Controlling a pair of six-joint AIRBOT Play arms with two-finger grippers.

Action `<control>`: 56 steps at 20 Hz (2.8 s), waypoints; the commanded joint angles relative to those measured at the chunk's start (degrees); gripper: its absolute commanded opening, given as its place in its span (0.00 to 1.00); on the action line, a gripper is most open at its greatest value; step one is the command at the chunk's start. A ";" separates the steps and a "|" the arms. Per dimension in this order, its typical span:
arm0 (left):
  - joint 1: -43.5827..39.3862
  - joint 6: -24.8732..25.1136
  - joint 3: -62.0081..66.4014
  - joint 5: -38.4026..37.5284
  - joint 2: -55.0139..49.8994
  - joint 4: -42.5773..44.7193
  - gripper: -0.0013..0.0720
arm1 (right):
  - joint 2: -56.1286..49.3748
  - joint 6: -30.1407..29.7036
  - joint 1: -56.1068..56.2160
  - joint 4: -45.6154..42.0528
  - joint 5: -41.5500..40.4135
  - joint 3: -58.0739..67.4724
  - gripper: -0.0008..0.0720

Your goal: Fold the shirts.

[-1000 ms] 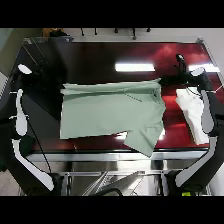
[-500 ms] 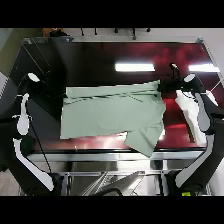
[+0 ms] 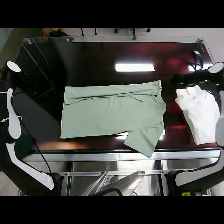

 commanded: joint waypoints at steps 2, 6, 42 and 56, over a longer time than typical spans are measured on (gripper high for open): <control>3.26 2.12 -25.22 2.62 12.96 1.66 0.93 | 14.10 6.27 -11.06 -0.76 7.17 -17.81 0.70; 3.78 7.04 -46.45 14.36 17.81 0.74 0.93 | 26.34 6.43 -18.86 4.09 4.79 -41.62 0.70; 1.42 10.78 -45.72 21.53 16.09 -0.72 0.04 | 32.72 3.63 -11.61 16.26 2.67 -67.89 0.68; 4.79 7.67 -45.97 13.22 16.79 0.52 0.04 | 24.39 -3.50 -1.68 24.39 -1.46 -62.49 0.04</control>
